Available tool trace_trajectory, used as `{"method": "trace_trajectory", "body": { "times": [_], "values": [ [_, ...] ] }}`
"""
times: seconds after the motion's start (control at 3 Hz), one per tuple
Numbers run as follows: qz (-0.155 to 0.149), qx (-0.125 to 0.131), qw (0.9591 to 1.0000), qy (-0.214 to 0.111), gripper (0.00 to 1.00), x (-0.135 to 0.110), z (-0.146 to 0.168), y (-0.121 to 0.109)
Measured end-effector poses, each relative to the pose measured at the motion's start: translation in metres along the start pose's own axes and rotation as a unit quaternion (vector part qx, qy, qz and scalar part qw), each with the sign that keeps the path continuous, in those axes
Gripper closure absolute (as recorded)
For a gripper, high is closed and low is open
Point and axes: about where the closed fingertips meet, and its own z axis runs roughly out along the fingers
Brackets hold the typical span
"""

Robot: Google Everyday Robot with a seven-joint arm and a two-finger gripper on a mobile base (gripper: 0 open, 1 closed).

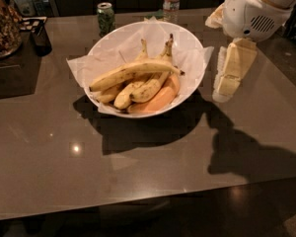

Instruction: Pick banana from white bowl

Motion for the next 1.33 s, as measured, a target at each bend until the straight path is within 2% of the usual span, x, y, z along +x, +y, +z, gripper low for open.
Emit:
{"method": "trace_trajectory", "body": {
  "times": [0.33,0.67,1.0,1.33],
  "values": [
    [-0.006,0.001,0.9998,-0.019,0.0,-0.006,0.004,-0.004],
    [-0.042,-0.014,0.9972,-0.06,0.0,-0.038,0.014,-0.019],
    [-0.095,-0.03,0.99,-0.1,0.0,-0.081,0.018,-0.034],
    [-0.131,-0.043,0.9822,-0.127,0.0,-0.117,0.022,-0.042]
  ]
}}
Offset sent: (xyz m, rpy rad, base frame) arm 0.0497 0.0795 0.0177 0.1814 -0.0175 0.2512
